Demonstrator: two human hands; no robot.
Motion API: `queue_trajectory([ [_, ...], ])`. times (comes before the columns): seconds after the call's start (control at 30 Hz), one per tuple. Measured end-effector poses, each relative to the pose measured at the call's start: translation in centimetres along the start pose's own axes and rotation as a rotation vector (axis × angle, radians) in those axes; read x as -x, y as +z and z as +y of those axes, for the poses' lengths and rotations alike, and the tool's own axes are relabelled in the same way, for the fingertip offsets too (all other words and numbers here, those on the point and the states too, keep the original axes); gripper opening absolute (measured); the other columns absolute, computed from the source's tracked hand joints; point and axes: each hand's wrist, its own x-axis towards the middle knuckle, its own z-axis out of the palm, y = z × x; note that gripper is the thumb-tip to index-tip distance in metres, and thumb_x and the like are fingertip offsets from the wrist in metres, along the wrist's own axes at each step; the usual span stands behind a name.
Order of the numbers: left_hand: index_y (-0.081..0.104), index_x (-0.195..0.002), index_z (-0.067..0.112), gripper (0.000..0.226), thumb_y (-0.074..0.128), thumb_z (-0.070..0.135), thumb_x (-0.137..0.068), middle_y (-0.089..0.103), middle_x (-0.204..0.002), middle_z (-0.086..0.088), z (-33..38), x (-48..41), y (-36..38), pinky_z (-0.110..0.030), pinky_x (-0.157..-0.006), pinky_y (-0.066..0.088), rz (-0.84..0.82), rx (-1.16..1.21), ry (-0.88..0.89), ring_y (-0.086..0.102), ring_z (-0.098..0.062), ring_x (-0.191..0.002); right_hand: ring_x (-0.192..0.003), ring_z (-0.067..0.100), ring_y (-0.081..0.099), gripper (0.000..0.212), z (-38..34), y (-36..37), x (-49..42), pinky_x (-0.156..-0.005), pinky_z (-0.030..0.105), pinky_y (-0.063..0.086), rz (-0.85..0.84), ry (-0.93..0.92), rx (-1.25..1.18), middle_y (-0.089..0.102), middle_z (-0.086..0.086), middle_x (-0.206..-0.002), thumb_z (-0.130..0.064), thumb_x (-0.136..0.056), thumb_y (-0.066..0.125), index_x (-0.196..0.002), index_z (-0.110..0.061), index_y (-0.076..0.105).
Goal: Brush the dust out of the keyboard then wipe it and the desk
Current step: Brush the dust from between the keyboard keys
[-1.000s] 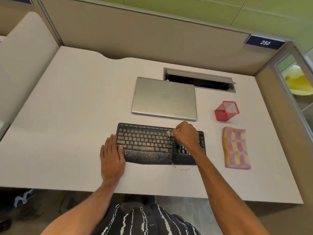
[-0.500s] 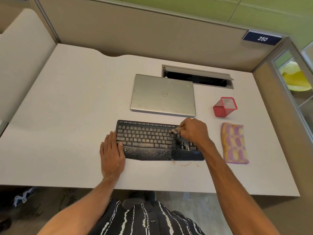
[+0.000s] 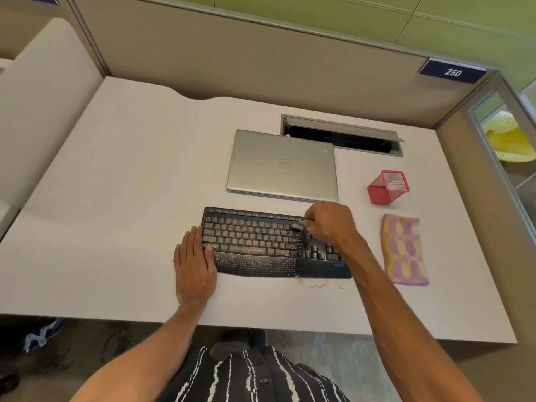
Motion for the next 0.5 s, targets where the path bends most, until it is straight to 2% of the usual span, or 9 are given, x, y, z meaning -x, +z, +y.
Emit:
queue_trajectory([
  [0.07,0.022,-0.174,0.021,0.059,0.020,0.043,-0.119,0.031,-0.179,-0.003,0.0,0.0,0.0,-0.049,-0.138,0.014,0.003,-0.003,0.003,0.022,-0.020,-0.167,-0.084,0.011,0.065,0.022,0.5,0.0,0.0,-0.087,0.034,0.055,-0.040,0.005,0.049,0.076,-0.011,-0.094,-0.046,-0.098,0.068,-0.109,-0.029,0.077],
  [0.2,0.024,-0.173,0.020,0.060,0.019,0.043,-0.118,0.032,-0.178,-0.004,0.0,0.0,0.0,-0.051,-0.137,0.016,0.008,-0.007,0.008,0.024,-0.021,-0.167,-0.079,0.011,0.063,0.027,-0.8,1.1,-0.2,-0.086,0.034,0.056,-0.038,-0.031,0.021,0.076,-0.009,-0.093,-0.046,-0.100,0.064,-0.114,-0.026,0.076],
  [0.4,0.023,-0.174,0.021,0.060,0.019,0.044,-0.118,0.031,-0.179,-0.003,0.1,-0.1,-0.1,-0.048,-0.138,0.013,0.001,0.003,0.000,0.022,-0.020,-0.167,-0.075,0.008,0.066,0.024,-1.1,0.8,-0.4,-0.071,0.025,0.051,-0.007,-0.056,-0.061,0.077,-0.013,-0.091,-0.044,-0.102,0.062,-0.113,-0.031,0.078],
  [0.5,0.023,-0.174,0.021,0.060,0.020,0.043,-0.118,0.030,-0.179,-0.003,0.0,0.0,-0.1,-0.049,-0.138,0.013,0.004,0.000,-0.002,0.022,-0.021,-0.167,-0.081,0.011,0.067,0.023,0.7,0.0,-0.2,-0.081,0.031,0.056,-0.023,-0.013,0.016,0.077,-0.012,-0.095,-0.045,-0.099,0.065,-0.110,-0.031,0.078],
])
